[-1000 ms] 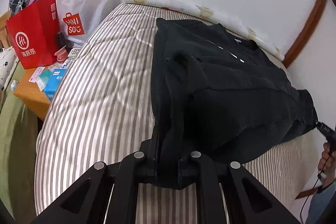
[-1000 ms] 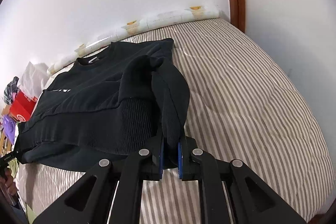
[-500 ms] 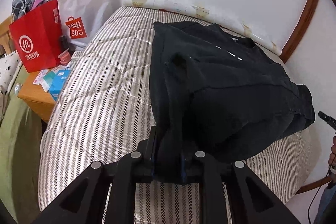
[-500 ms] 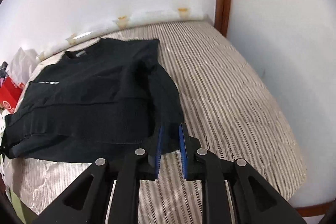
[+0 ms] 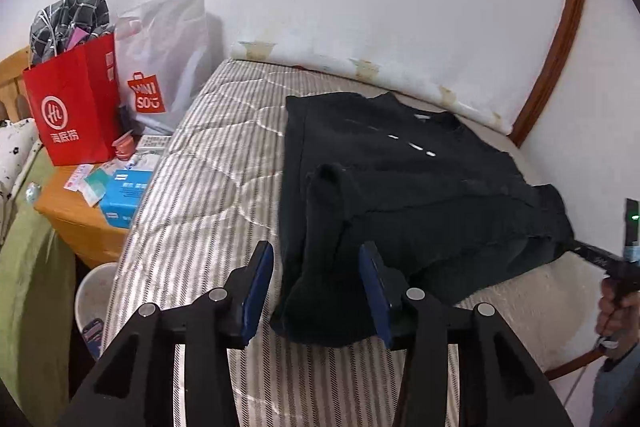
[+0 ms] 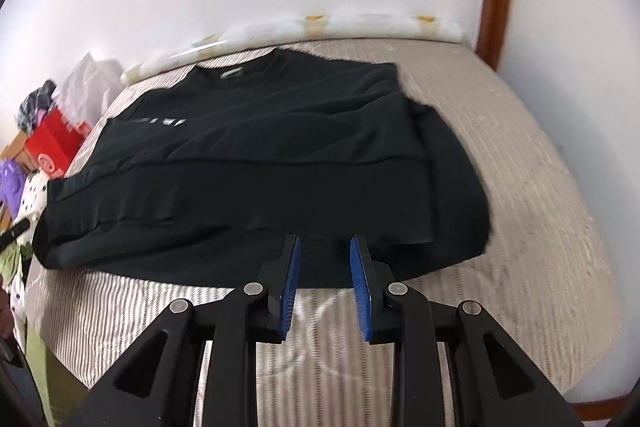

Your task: Fold small clothes

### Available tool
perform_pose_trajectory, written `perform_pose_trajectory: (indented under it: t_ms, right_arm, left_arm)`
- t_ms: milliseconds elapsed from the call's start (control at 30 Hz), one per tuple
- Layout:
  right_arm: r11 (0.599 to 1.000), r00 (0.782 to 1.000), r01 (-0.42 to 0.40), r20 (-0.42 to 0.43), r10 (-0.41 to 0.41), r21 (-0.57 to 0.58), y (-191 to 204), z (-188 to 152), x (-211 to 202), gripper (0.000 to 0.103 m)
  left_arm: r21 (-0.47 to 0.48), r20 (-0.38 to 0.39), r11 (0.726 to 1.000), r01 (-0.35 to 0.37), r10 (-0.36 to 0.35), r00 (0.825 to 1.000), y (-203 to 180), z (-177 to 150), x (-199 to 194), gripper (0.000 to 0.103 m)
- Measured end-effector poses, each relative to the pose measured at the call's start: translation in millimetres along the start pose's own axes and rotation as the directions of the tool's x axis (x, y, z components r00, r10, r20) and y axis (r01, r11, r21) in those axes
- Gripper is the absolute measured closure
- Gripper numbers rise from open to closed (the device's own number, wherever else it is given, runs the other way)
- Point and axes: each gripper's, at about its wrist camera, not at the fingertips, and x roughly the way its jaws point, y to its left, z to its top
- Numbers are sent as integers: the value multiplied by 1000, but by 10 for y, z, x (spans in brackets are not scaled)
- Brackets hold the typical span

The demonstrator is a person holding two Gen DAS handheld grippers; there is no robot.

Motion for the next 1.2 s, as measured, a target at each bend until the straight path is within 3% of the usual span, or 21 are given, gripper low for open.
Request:
perform_pose_trajectory:
  t_ms: [100,467,967,1200]
  right_arm:
    - [1000,1000,-14,-19,14,-17,114,-46,68,78]
    - [999,997,-46,-55,46,-8,189,-136,207,78]
    - [999,999,-31,-33,30,-32,256,-93,186,78]
    - [999,998,-21,-59,19,-34,311,-89,309,78]
  left_arm:
    - [-13,-19,998,69,-69,997,-31,-25,-4,61]
    - [51,-60,989,140,-136,989,-318,-46,105,61]
    - [39,-134,986,161,-154,979,-373,-131,309,62]
    - [-5,-192,981,195,-192,962,-288,-186,426,62]
